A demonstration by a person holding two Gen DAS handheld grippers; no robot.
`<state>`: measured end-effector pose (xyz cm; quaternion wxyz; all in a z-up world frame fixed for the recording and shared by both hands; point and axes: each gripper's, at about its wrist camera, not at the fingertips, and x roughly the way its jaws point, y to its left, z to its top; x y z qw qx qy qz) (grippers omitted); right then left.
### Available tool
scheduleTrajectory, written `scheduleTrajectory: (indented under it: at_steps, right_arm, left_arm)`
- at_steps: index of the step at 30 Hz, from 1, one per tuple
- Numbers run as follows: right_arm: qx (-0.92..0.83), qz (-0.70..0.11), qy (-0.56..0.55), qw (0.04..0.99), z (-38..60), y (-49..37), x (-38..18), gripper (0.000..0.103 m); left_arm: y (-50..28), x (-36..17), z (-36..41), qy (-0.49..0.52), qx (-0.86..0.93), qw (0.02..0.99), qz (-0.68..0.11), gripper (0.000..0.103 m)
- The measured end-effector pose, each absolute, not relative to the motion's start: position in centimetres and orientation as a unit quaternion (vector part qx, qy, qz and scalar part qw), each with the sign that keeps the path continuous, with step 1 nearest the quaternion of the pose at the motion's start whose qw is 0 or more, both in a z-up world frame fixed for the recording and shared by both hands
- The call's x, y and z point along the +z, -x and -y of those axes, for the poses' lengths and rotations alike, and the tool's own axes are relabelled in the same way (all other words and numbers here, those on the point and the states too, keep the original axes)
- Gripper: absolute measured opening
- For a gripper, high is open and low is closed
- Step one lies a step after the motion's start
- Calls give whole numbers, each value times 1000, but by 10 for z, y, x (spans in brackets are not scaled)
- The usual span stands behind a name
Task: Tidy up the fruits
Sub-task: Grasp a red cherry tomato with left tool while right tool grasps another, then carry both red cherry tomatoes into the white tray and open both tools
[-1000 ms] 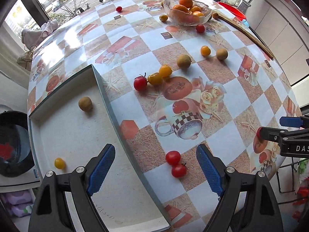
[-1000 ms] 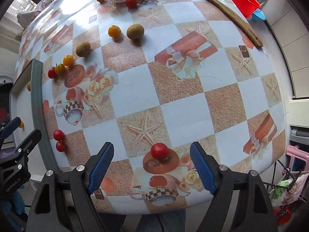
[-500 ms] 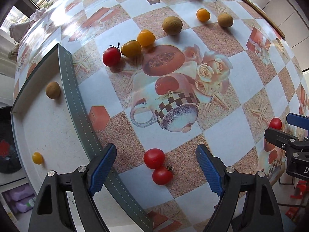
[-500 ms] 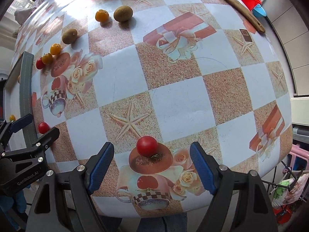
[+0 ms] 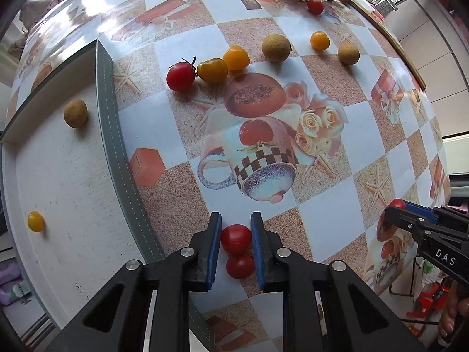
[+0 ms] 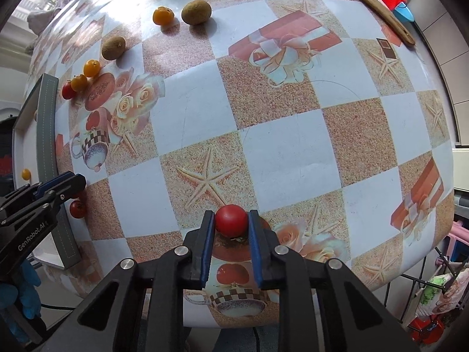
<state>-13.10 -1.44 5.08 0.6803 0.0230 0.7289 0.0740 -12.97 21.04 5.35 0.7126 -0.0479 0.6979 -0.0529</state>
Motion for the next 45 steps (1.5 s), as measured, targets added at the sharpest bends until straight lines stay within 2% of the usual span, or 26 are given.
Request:
scheduleTrajectory:
  at_steps: [11,21,28,45]
  right_arm:
    - [89,-718,-58,688,19,127,78,25]
    - [119,-708,-38,695,-6,122,104,25]
    - [163,-701,-5,694,-68,109,110,25]
    - [263,-694,78,665,-220,118,102,25]
  left_arm:
    - [164,111,-249,78,-71,731,-674,22]
    - [171,136,-269,102,-49,752,-649,22]
    - [173,126,-259,116,-3,763,-636,22]
    - [221,92,-351,163,101,748,-635,22]
